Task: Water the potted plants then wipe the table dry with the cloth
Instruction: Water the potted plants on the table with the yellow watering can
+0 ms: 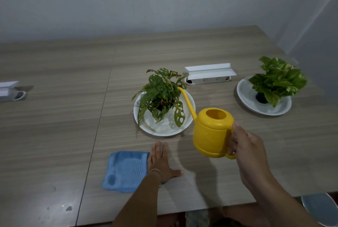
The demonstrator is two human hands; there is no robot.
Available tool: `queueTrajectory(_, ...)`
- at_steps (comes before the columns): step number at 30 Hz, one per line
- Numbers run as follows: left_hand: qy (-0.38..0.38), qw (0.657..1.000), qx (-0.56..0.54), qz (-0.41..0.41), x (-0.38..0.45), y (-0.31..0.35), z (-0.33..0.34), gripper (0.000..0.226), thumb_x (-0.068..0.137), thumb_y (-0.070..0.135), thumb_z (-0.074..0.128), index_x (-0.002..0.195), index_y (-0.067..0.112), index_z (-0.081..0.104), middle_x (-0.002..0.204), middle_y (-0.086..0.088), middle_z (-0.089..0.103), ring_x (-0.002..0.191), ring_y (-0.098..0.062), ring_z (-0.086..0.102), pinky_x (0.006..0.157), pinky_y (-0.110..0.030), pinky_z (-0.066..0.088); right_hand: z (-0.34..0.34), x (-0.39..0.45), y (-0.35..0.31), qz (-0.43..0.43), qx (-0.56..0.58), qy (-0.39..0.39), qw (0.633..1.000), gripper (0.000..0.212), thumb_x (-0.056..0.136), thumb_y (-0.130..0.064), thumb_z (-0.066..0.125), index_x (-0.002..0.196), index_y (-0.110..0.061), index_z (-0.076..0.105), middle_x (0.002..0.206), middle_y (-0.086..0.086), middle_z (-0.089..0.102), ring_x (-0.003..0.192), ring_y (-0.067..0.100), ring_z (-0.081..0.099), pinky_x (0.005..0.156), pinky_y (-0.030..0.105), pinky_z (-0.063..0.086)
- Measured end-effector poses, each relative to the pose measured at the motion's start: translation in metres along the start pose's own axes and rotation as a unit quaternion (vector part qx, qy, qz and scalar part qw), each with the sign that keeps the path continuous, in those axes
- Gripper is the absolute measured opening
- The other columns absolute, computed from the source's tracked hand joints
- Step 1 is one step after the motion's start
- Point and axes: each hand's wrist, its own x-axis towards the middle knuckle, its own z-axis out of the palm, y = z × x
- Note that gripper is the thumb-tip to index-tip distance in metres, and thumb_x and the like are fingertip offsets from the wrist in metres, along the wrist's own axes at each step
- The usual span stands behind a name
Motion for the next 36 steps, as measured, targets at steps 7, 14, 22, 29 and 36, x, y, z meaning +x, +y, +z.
queueTrajectory(7, 0.014, 1.000, -0.001, 0.013, -0.002, 0.001, -0.001, 0.139, 0.070, 0.077, 0.067, 0.152, 0.022, -0.030, 0.159, -0.004, -0.038, 0.148, -0.024, -0.032, 0.122, -0.043, -0.012, -0.011, -0.008, 0.021, 0.007, -0.039, -0.060, 0.997, 0.053, 0.107, -0.038, 0.041, 0.061, -0.011, 0.047, 0.057, 0.003, 0.045, 0.059, 0.015, 0.043, 0.064, 0.035, 0.035)
queueTrajectory(14, 0.036, 0.999, -0.005, -0.007, -0.004, 0.011, 0.003, 0.131, 0.077, 0.068, 0.069, 0.154, 0.018, -0.024, 0.163, -0.010, -0.029, 0.151, -0.029, -0.025, 0.124, -0.041, -0.008, -0.042, -0.021, 0.045, 0.047, -0.037, -0.083, 0.995, 0.053, 0.107, -0.031, 0.041, 0.069, -0.006, 0.069, 0.064, -0.011, 0.066, 0.071, 0.000, 0.060, 0.075, 0.033, 0.041)
queueTrajectory(22, 0.036, 0.990, -0.136, 0.026, -0.002, 0.090, 0.017, 0.100, 0.092, 0.033, 0.068, 0.159, 0.009, -0.002, 0.168, -0.009, -0.006, 0.155, -0.022, 0.001, 0.118, -0.022, 0.009, -0.104, 0.005, 0.079, 0.059, 0.010, -0.063, 0.996, 0.052, 0.096, -0.052, 0.043, 0.072, -0.019, 0.075, 0.075, -0.010, 0.071, 0.081, 0.004, 0.063, 0.083, 0.036, 0.045)
queueTrajectory(29, 0.030, 0.980, -0.115, 0.158, 0.012, 0.220, 0.038, 0.088, 0.099, 0.035, 0.057, 0.158, 0.007, -0.003, 0.167, -0.011, -0.010, 0.155, -0.022, -0.009, 0.110, -0.013, -0.004, -0.181, 0.047, 0.108, 0.061, 0.011, 0.014, 0.998, 0.050, 0.107, -0.034, 0.043, 0.074, -0.012, 0.074, 0.074, -0.007, 0.071, 0.075, 0.000, 0.060, 0.076, 0.029, 0.044)
queueTrajectory(36, 0.017, 0.973, -0.091, 0.210, 0.031, 0.322, 0.057, 0.086, 0.098, 0.040, 0.055, 0.159, 0.006, 0.004, 0.167, -0.016, -0.007, 0.155, -0.024, -0.002, 0.111, -0.016, 0.005, -0.262, 0.087, 0.139, 0.086, -0.013, 0.067, 0.994, 0.049, 0.108, -0.027, 0.039, 0.082, -0.005, 0.075, 0.081, -0.002, 0.068, 0.080, 0.009, 0.058, 0.071, 0.022, 0.042)
